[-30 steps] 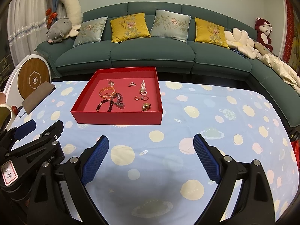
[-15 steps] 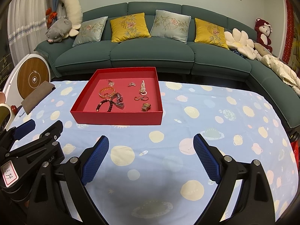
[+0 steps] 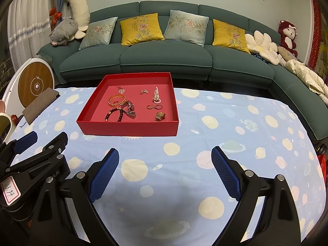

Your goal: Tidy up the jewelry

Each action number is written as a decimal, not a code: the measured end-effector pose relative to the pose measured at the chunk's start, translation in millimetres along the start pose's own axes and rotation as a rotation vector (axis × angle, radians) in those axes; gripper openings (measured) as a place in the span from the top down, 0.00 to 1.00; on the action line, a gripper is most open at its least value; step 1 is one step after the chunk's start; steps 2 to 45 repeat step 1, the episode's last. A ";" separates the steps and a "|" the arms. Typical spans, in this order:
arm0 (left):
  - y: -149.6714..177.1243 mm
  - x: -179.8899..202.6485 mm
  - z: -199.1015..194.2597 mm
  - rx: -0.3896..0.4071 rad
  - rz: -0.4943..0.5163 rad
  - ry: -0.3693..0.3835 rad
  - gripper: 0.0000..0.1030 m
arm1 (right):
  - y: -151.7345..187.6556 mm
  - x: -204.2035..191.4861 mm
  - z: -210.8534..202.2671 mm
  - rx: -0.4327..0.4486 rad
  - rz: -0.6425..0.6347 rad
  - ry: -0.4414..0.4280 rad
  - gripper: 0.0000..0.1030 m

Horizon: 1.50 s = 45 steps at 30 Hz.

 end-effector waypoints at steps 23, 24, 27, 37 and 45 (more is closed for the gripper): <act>-0.1 -0.9 0.8 0.000 -0.001 0.000 0.36 | -0.2 0.3 0.2 0.001 -0.001 0.001 0.13; -0.1 -0.9 0.8 0.000 -0.001 0.000 0.36 | -0.2 0.3 0.2 0.001 -0.001 0.001 0.13; -0.1 -0.9 0.8 0.000 -0.001 0.000 0.36 | -0.2 0.3 0.2 0.001 -0.001 0.001 0.13; -0.1 -0.9 0.8 0.000 -0.001 0.000 0.36 | -0.2 0.3 0.2 0.001 -0.001 0.001 0.13; -0.1 -0.9 0.8 0.000 -0.001 0.000 0.36 | -0.2 0.3 0.2 0.001 -0.001 0.001 0.13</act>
Point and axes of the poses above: each gripper's, at about its wrist camera, not at the fingertips, and z roughly the way its jaws point, x to its right, y to its underside, the point moved 4 cm from there along z, roughly the way its jaws point, and after that the axes turned 6 degrees about x, right-handed, at the moved point
